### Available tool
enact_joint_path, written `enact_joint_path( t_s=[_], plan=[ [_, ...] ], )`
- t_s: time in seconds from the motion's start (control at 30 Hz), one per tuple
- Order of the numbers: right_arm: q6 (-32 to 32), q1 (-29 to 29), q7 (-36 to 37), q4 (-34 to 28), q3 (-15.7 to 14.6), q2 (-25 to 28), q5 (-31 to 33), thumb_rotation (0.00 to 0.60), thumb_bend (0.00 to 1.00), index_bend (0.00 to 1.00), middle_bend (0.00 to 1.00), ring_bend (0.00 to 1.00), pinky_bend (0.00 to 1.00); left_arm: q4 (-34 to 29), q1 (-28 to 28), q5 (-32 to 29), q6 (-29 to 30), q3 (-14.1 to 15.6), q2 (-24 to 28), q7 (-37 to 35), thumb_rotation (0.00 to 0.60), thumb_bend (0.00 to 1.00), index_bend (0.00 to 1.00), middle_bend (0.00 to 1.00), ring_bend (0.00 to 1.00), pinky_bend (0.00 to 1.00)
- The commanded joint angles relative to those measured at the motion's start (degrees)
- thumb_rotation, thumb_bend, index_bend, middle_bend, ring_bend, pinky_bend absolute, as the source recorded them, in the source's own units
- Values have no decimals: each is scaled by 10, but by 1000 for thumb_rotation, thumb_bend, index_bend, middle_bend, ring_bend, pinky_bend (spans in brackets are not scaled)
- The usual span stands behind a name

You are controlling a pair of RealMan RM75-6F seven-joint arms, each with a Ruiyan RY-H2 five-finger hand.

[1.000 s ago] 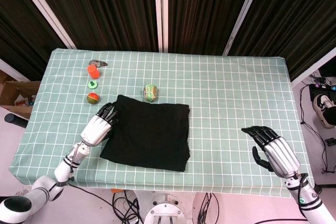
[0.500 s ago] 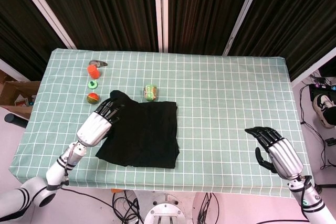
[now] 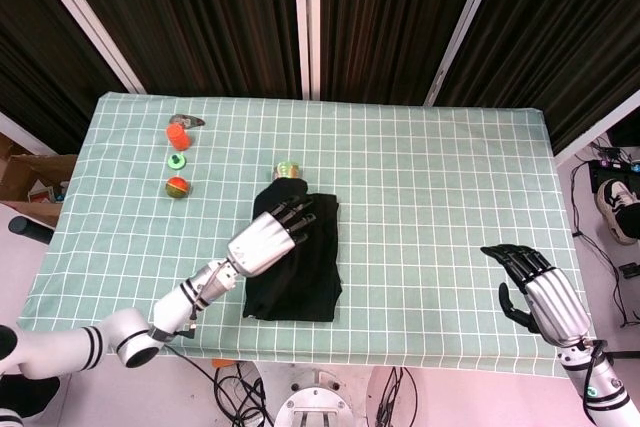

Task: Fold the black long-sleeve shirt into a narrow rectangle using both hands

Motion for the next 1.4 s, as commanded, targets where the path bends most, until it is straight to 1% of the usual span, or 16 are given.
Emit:
enact_joint_path(
  t_s=[0.03, 0.33, 0.47, 0.7, 0.73, 0.77, 0.8, 0.83, 0.87, 0.9, 0.97, 1.07, 1.13, 1.2, 1.3, 1.4],
  plan=[
    [1, -2, 3, 3, 0, -1, 2, 600, 660, 203, 267, 206, 292, 21, -27, -22, -35, -16, -43, 6, 600, 595, 560, 219, 46, 148],
    [-4, -3, 12, 12, 1, -4, 10, 600, 660, 203, 267, 206, 291, 102, -55, -88, -95, -32, -125, 16, 600, 594, 553, 216, 46, 148],
    [-6, -3, 13, 13, 2, -3, 11, 600, 661, 204, 267, 206, 292, 120, -59, -108, -102, -36, -146, 20, 600, 595, 551, 207, 45, 148],
    [-9, -3, 11, 10, 3, -2, 12, 600, 661, 204, 267, 206, 291, 143, -70, -108, -97, -39, -173, 8, 600, 586, 538, 202, 46, 148],
    [-9, -3, 10, 10, 2, -2, 12, 600, 660, 203, 267, 206, 291, 148, -71, -111, -99, -39, -177, 4, 600, 560, 520, 198, 46, 148],
    [-10, -3, 10, 10, 2, -2, 12, 600, 660, 203, 267, 206, 291, 149, -71, -113, -100, -39, -178, 1, 600, 474, 461, 183, 46, 148],
    [-10, -4, 9, 9, 2, -2, 12, 600, 660, 203, 267, 206, 291, 148, -70, -116, -100, -39, -179, 0, 600, 333, 350, 157, 44, 148],
    [-10, -4, 9, 9, 2, -2, 13, 600, 660, 203, 267, 206, 292, 141, -66, -123, -98, -41, -177, -3, 600, 269, 300, 146, 44, 148],
    [-10, -4, 9, 8, 2, -1, 13, 600, 660, 203, 267, 206, 292, 131, -62, -130, -94, -44, -174, -7, 600, 171, 213, 128, 42, 148],
    [-10, -4, 9, 7, 3, -1, 14, 600, 659, 203, 267, 206, 291, 118, -57, -136, -89, -48, -168, -14, 600, 119, 155, 117, 41, 148],
    [-9, -4, 8, 5, 5, 0, 14, 600, 659, 203, 267, 206, 291, 75, -41, -145, -69, -54, -147, -37, 600, 85, 114, 110, 40, 148],
    [-9, -1, 8, 3, 6, 1, 9, 600, 659, 203, 267, 206, 291, 9, -8, -136, -20, -55, -103, -75, 600, 77, 107, 109, 41, 148],
    [-14, 4, 5, 0, 7, 1, 4, 600, 658, 203, 268, 206, 291, -26, 20, -130, 14, -48, -70, -99, 600, 72, 107, 110, 41, 148],
    [-23, 12, 3, -5, 7, 2, 0, 600, 661, 204, 270, 206, 291, -46, 41, -135, 33, -42, -44, -114, 600, 70, 107, 114, 41, 148],
    [-64, 37, -5, -21, 7, 4, -7, 600, 696, 205, 270, 206, 290, -59, 68, -149, 50, -32, -3, -105, 600, 76, 108, 117, 41, 149],
    [-138, 81, -21, -52, 16, 2, 0, 600, 760, 205, 265, 200, 288, -61, 97, -170, 71, -24, 23, -93, 600, 94, 110, 117, 41, 148]
  ],
)
